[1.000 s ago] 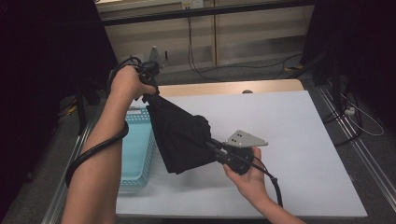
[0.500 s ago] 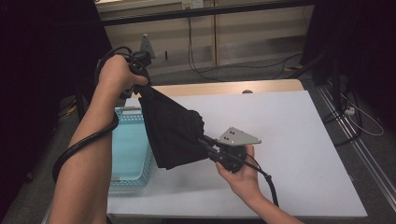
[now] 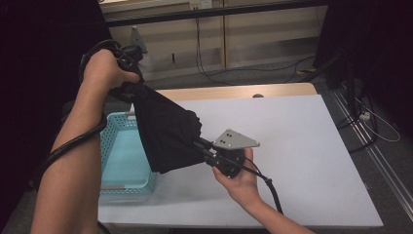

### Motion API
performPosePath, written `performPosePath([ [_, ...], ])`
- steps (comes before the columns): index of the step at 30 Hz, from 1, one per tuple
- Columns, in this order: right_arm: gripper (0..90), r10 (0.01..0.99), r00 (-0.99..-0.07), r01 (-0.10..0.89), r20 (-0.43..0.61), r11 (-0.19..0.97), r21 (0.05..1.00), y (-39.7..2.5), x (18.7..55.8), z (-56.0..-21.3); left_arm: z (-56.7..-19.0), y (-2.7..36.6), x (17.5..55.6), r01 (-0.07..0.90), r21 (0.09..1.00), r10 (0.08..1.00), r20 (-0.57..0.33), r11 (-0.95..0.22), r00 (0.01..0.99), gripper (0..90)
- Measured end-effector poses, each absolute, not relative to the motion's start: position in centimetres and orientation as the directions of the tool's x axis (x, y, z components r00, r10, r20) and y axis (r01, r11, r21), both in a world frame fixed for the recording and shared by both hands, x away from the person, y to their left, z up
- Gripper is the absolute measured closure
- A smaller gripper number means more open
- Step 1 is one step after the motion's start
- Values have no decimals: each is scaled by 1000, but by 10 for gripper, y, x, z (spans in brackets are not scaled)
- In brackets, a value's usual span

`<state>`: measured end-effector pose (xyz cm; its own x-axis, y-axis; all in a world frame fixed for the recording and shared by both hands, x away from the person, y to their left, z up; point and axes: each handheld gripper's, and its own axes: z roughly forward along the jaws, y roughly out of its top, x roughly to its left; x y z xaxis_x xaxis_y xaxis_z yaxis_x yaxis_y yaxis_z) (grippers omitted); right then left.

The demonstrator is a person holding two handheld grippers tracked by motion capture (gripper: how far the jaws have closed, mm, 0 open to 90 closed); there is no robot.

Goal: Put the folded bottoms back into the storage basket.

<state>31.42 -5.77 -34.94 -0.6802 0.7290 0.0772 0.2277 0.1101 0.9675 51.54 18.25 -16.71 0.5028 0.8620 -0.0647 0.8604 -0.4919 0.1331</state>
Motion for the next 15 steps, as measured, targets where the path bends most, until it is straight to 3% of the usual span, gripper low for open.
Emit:
performPosePath([
  [15, 810, 686, -721, 233, 103, 100, 967, -24, 320, -351, -165, 215, 516, 877, 134, 880, -53, -461, 471, 818],
])
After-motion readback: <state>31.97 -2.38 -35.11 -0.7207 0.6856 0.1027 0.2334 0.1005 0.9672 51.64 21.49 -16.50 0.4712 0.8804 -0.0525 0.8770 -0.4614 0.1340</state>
